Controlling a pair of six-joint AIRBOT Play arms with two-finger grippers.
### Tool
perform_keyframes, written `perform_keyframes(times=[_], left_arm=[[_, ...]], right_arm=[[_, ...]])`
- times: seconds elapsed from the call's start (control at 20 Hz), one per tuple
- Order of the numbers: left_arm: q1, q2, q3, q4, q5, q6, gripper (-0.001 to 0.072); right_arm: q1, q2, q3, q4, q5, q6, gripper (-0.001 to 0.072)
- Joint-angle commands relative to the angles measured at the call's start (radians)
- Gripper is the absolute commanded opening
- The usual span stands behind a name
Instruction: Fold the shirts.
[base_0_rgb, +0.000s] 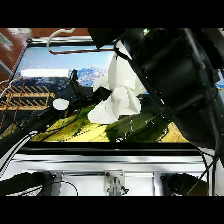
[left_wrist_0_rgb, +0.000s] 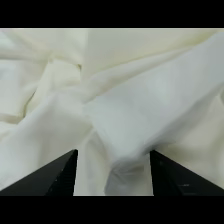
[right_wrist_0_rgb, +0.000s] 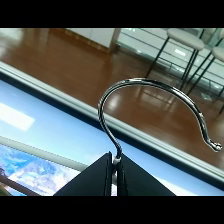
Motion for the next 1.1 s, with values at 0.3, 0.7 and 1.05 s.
perform_keyframes(times=[0.3,0.7,1.05], left_arm=[[-0.057,-0.09,0.12,-0.003,0.003,0.062,0.0184],[0.106,0.008,0.12,0.002,-0.159,0.244,0.0061],[0.397,0.154,0.13,0.022,-0.317,0.263,0.0061]], right_arm=[[0.001,0.002,0.001,-0.008,-0.005,0.007,0.0079],[-0.065,0.002,0.001,-0.04,0.043,0.007,0.0079],[-0.13,0.002,0.001,-0.013,0.04,0.006,0.0079]])
